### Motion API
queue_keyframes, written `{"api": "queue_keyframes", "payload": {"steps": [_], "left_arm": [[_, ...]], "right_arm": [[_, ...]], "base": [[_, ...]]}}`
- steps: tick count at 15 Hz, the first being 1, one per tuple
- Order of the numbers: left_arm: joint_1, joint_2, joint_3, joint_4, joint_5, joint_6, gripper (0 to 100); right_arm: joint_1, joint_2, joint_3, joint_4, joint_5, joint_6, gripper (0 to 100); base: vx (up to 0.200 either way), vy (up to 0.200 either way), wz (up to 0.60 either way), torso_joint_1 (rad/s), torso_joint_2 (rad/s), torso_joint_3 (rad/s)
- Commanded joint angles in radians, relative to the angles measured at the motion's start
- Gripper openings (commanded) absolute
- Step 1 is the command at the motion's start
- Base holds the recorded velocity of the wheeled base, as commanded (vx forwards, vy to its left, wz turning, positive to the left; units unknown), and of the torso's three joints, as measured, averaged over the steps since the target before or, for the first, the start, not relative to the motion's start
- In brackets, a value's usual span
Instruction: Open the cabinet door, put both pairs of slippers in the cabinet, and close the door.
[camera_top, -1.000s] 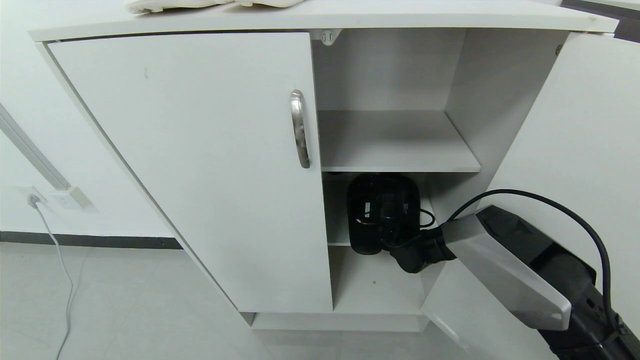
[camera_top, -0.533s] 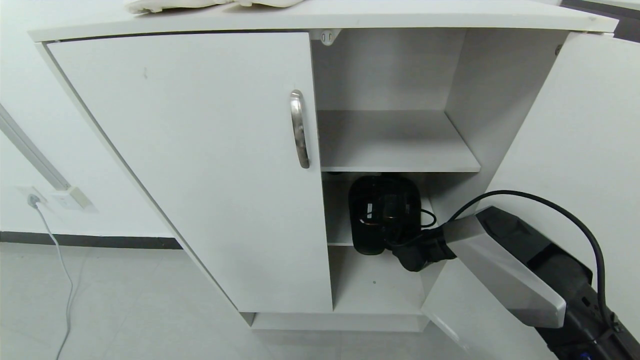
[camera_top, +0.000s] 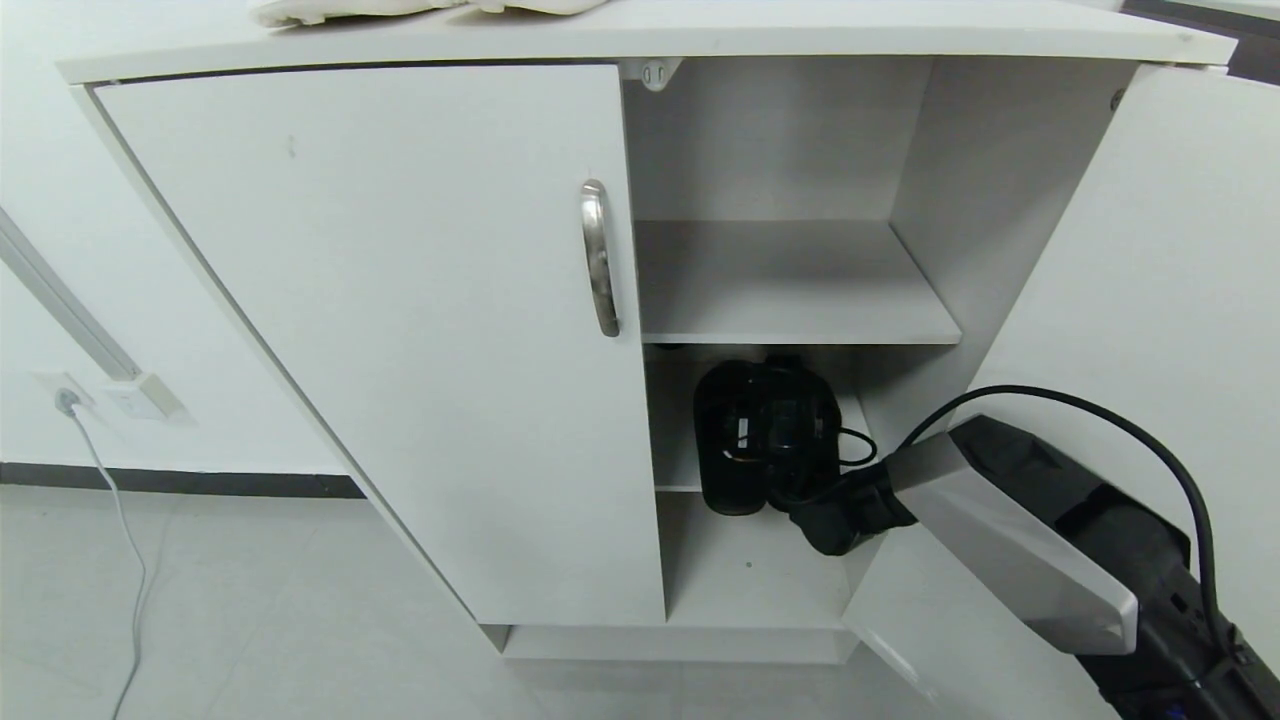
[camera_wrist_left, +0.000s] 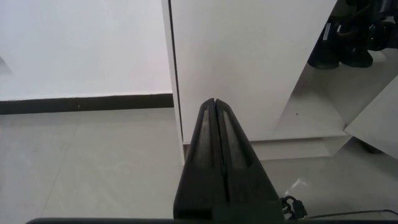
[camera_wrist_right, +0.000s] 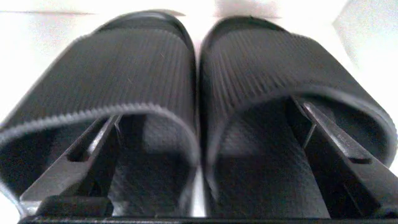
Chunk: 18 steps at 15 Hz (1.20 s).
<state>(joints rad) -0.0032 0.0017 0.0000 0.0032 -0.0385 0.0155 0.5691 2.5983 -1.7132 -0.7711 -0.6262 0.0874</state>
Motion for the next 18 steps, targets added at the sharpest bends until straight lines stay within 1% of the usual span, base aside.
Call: {"api": "queue_keyframes", "payload": {"steps": [1, 4, 6, 7, 12, 14, 18], "left_arm": [[0.000, 0.000, 0.000, 0.000, 0.000, 0.000, 0], [0.000, 0.000, 0.000, 0.000, -0.003, -0.002, 0], [0.000, 0.000, 0.000, 0.000, -0.003, -0.002, 0], [0.000, 0.000, 0.000, 0.000, -0.003, -0.002, 0], [0.000, 0.000, 0.000, 0.000, -0.003, -0.003, 0], [0.000, 0.000, 0.000, 0.000, -0.003, -0.005, 0], [0.000, 0.001, 0.000, 0.000, -0.003, -0.005, 0]], "right_arm": [[0.017, -0.083, 0.138, -0.071, 0.000, -0.002, 100], [0.044, -0.196, 0.366, -0.166, -0.001, 0.000, 100], [0.055, -0.247, 0.489, -0.247, -0.001, 0.000, 100], [0.061, -0.280, 0.578, -0.298, -0.003, 0.000, 100], [0.095, -0.397, 0.837, -0.450, -0.007, 0.005, 100], [0.110, -0.405, 0.865, -0.478, -0.010, 0.006, 100], [0.133, -0.405, 0.874, -0.479, -0.020, 0.005, 100]], "base": [[0.000, 0.000, 0.00, 0.000, 0.00, 0.000], [0.000, 0.000, 0.00, 0.000, 0.00, 0.000], [0.000, 0.000, 0.00, 0.000, 0.00, 0.000], [0.000, 0.000, 0.00, 0.000, 0.00, 0.000], [0.000, 0.000, 0.00, 0.000, 0.00, 0.000], [0.000, 0.000, 0.00, 0.000, 0.00, 0.000], [0.000, 0.000, 0.00, 0.000, 0.00, 0.000]]}}
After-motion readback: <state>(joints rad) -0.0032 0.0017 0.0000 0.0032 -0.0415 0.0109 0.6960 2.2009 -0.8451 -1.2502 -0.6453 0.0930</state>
